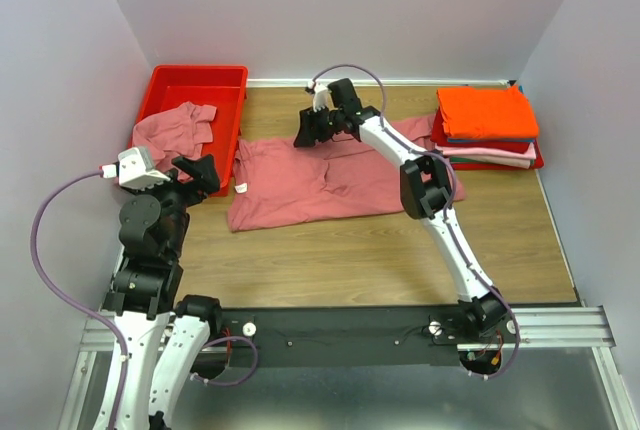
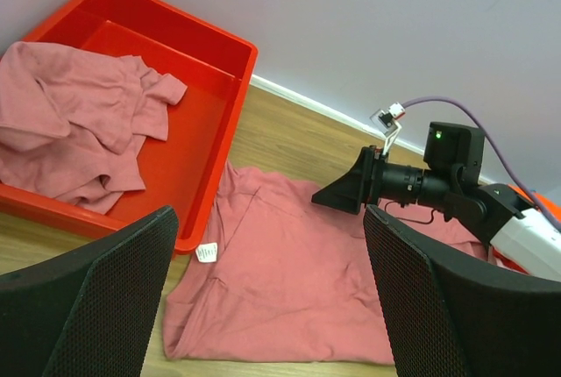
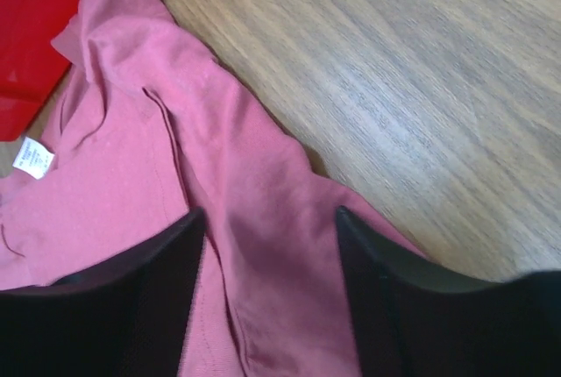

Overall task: Fold and stack the t-shirts
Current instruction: Fold the tshirt

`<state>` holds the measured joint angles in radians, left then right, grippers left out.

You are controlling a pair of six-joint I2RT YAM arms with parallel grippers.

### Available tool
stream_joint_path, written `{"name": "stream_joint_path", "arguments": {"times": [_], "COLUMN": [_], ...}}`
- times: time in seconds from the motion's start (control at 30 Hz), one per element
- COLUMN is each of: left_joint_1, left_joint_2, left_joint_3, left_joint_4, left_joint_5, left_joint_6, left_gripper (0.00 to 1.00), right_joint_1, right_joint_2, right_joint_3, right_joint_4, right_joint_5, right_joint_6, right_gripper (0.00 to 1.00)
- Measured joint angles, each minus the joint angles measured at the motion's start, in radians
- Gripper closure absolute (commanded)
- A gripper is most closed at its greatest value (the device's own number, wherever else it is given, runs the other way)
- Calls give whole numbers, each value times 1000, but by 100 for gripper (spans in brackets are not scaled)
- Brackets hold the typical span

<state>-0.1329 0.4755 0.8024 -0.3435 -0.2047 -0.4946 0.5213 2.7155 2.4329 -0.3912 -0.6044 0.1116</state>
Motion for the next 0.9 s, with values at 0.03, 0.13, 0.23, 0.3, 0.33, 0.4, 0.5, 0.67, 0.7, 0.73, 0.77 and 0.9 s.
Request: {"name": "stream_joint_path", "arguments": {"times": [0.03, 0.13, 0.23, 0.3, 0.33, 0.4, 0.5, 0.67, 0.7, 0.73, 0.77, 0.9], "left_joint_1": [0, 0, 0, 0, 0, 0, 0, 0, 0, 0, 0, 0], "left_joint_2": [1, 5, 9, 10, 10, 10, 10, 10, 10, 10, 11, 14], "left_joint_3": [-1, -8, -13, -14, -14, -14, -14, -14, -14, -14, -14, -14], "left_joint_4": [3, 13, 14, 14, 15, 16, 21, 22, 23, 23, 24, 28], "left_joint_5": [0, 5, 8, 8, 8, 8, 8, 8, 8, 8, 8, 9], "left_joint_6": [0, -1, -2, -2, -2, -1, -1, -1, -1, -1, -1, -1], "left_gripper": [6, 6, 6, 6, 6, 6, 6, 6, 6, 6, 6, 6], "right_joint_1": [-1, -4, -4, -5, -5, -8, -19, -48, -62, -73, -84, -129], "right_joint_2": [1, 6, 6, 6, 4, -3, -11, -14, -15, -16, -17, -18], "right_joint_3": [0, 0, -19, -31, -39, -54, -69, -69, -69, -68, -68, -57], "right_joint_4": [1, -1, -4, 3, 6, 14, 16, 15, 15, 15, 15, 15], "right_joint_5": [-3, -12, -14, -13, -13, -12, -7, 24, 38, 49, 63, 142], "right_joint_6": [2, 9, 10, 11, 11, 18, 35, 72, 80, 86, 92, 125], "right_gripper": [49, 66, 86, 91, 98, 100, 100, 100, 100, 100, 100, 100]}}
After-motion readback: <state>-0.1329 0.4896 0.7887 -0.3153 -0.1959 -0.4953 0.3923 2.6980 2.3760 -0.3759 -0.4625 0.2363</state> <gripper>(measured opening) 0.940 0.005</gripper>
